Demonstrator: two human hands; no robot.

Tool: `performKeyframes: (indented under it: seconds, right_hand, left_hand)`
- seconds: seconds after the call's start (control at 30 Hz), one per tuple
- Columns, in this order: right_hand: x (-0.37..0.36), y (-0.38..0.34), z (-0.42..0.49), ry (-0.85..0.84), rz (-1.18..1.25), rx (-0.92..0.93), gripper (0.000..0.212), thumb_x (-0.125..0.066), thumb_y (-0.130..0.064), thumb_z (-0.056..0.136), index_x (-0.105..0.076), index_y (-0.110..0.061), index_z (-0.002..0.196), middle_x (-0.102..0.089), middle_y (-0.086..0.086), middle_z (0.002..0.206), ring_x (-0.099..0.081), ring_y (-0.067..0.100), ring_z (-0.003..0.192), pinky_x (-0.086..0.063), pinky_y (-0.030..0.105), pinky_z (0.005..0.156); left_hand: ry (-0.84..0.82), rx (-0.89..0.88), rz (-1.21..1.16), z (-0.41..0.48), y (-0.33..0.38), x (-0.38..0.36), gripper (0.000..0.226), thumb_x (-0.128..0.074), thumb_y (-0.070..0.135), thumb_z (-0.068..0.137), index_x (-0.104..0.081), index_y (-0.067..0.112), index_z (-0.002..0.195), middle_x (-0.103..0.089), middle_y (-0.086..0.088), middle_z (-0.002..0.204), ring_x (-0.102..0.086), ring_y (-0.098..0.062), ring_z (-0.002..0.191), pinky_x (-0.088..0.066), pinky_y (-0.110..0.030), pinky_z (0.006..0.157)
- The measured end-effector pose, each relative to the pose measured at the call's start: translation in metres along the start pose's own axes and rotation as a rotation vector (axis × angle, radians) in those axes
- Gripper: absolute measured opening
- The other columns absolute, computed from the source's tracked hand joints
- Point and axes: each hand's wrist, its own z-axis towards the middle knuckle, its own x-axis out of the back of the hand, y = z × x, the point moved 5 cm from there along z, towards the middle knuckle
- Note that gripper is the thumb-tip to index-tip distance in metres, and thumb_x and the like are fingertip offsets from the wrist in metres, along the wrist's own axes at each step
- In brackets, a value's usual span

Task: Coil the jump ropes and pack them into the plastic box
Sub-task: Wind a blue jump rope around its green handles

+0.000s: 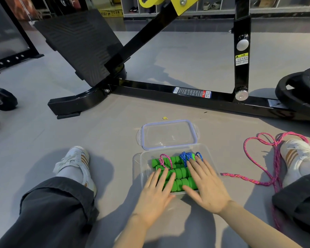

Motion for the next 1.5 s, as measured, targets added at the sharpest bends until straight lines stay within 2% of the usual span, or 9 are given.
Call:
performKeyframes:
  seconds: [0.1,0.23,0.37,0.53,0.73,1.03,1.2,1.33,1.5]
  right_hand:
    - [-0.003,-0.002,-0.014,-0.015,0.004,0.032,0.094,-0.039,-0.071,0.084,-0.029,0.0,0.144,-0.022,0.014,0.154,-0.017,0.024,0.143,-0.015,0.035,0.114]
    - [-0.007,0.0,-0.015,-0.052,-0.097,0.04,0.084,-0.037,-0.056,0.084,-0.022,0.0,0.144,-0.024,0.016,0.152,-0.027,0.026,0.137,-0.013,0.033,0.114]
    - [-0.012,0.0,-0.011,-0.007,-0.099,0.013,0.069,-0.033,-0.051,0.087,-0.035,0.0,0.133,-0.049,0.019,0.137,-0.04,0.028,0.13,-0.013,0.034,0.113]
    - [-0.01,-0.002,-0.013,0.055,-0.057,-0.015,0.065,-0.014,-0.045,0.101,-0.051,0.003,0.126,-0.057,0.02,0.128,-0.055,0.03,0.119,-0.015,0.035,0.113]
    - [-0.015,-0.003,-0.019,-0.027,-0.06,-0.053,0.068,-0.015,-0.052,0.097,-0.038,-0.003,0.138,-0.04,0.015,0.145,-0.029,0.025,0.136,-0.016,0.039,0.112]
    - [-0.003,-0.003,-0.023,-0.025,-0.14,-0.036,0.07,-0.036,-0.048,0.085,-0.032,-0.006,0.141,-0.034,0.013,0.149,-0.026,0.024,0.139,-0.01,0.04,0.114]
    - [-0.009,-0.004,-0.026,-0.035,-0.105,-0.088,0.063,-0.006,-0.043,0.098,-0.029,-0.002,0.14,-0.03,0.009,0.148,-0.015,0.022,0.144,-0.011,0.037,0.113]
    - [-0.014,-0.008,-0.029,-0.028,-0.1,-0.124,0.065,-0.018,-0.046,0.095,-0.031,0.0,0.14,-0.032,0.015,0.148,-0.022,0.026,0.139,-0.012,0.039,0.112]
    - [-0.017,-0.006,-0.03,0.008,-0.103,-0.099,0.065,-0.025,-0.043,0.094,-0.033,0.0,0.141,-0.033,0.017,0.149,-0.02,0.027,0.14,-0.01,0.041,0.113]
  left_hand:
    - [0.002,-0.01,0.031,0.0,0.004,0.0,0.062,-0.031,0.045,0.089,-0.034,0.006,0.138,-0.054,-0.013,0.136,-0.052,-0.026,0.126,-0.021,-0.04,0.111]
    - [0.007,0.01,-0.034,-0.001,0.005,0.004,0.058,-0.032,0.041,0.09,-0.037,0.004,0.135,-0.055,-0.014,0.135,-0.053,-0.024,0.125,-0.011,-0.036,0.113]
    - [0.04,0.011,-0.063,0.002,0.004,0.006,0.054,-0.035,0.039,0.088,-0.065,0.007,0.121,-0.063,-0.012,0.125,-0.061,-0.022,0.115,-0.015,-0.033,0.111]
    - [0.041,0.007,-0.102,0.004,0.006,0.01,0.048,-0.039,0.037,0.086,-0.075,0.013,0.105,-0.069,-0.005,0.114,-0.067,-0.017,0.104,-0.043,-0.03,0.1]
    - [0.033,0.045,-0.051,-0.004,0.011,0.012,0.052,-0.036,0.034,0.089,-0.049,0.005,0.13,-0.059,-0.01,0.131,-0.057,-0.022,0.121,-0.012,-0.035,0.114]
    - [0.025,0.064,-0.056,-0.014,-0.002,0.015,0.058,-0.035,0.041,0.09,-0.046,0.006,0.134,-0.054,-0.015,0.136,-0.045,-0.025,0.129,-0.015,-0.038,0.112]
    - [0.011,0.112,-0.129,-0.015,-0.002,0.011,0.05,-0.013,0.035,0.104,-0.041,0.006,0.133,-0.057,-0.014,0.132,-0.057,-0.026,0.121,-0.015,-0.035,0.111]
    - [-0.01,0.136,-0.132,-0.015,0.001,0.012,0.057,-0.018,0.035,0.102,-0.061,0.006,0.126,-0.058,-0.013,0.132,-0.057,-0.025,0.121,-0.015,-0.035,0.11]
    - [-0.013,0.129,-0.137,-0.016,0.001,0.013,0.054,-0.033,0.036,0.092,-0.057,0.006,0.13,-0.054,-0.013,0.137,-0.044,-0.024,0.13,-0.016,-0.036,0.11]
